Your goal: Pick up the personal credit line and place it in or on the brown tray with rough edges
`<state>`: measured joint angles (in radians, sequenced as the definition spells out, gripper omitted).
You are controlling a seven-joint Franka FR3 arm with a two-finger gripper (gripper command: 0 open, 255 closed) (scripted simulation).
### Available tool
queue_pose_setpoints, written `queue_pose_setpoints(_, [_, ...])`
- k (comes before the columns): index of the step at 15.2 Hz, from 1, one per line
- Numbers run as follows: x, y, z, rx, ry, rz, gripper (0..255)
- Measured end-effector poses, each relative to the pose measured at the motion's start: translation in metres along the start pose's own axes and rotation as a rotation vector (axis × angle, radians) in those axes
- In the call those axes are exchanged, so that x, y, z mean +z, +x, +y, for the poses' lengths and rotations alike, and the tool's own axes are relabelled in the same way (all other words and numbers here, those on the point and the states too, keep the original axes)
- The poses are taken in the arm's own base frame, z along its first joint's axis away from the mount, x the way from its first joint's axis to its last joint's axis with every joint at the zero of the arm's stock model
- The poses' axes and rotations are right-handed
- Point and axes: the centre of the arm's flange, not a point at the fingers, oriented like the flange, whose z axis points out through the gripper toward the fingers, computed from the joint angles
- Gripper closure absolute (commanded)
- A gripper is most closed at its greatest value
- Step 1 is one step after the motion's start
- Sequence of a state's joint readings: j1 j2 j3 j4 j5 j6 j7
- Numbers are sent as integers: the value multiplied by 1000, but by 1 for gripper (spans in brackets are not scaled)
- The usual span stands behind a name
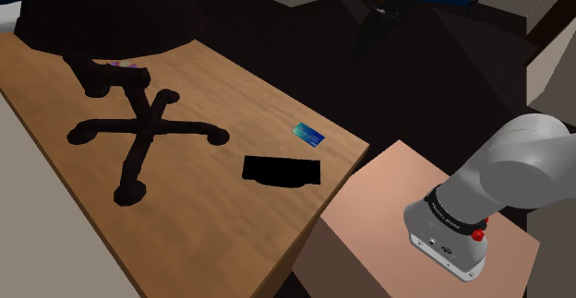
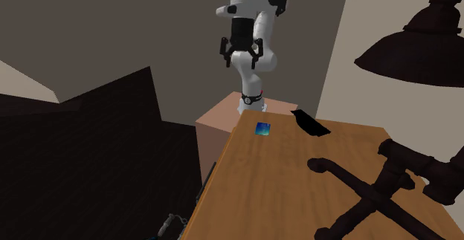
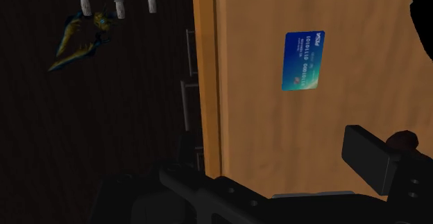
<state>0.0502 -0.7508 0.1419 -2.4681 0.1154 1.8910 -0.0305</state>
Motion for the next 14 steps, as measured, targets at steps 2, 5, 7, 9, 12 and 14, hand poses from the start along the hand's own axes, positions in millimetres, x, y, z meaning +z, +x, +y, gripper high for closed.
queue_pose_setpoints(2, [20, 6, -14, -4, -5, -2, 0])
queue_pose_setpoints(5, [56, 13, -34, -10, -11, -8, 0])
queue_pose_setpoints(7, [77, 18, -47, -14, -16, -10, 0])
queue_pose_setpoints(9, [99, 23, -62, -17, -21, -14, 0])
queue_pose_setpoints(12, [133, 26, -81, -23, -28, -19, 0])
queue_pose_setpoints(14, [160, 35, -97, -28, -31, -22, 0])
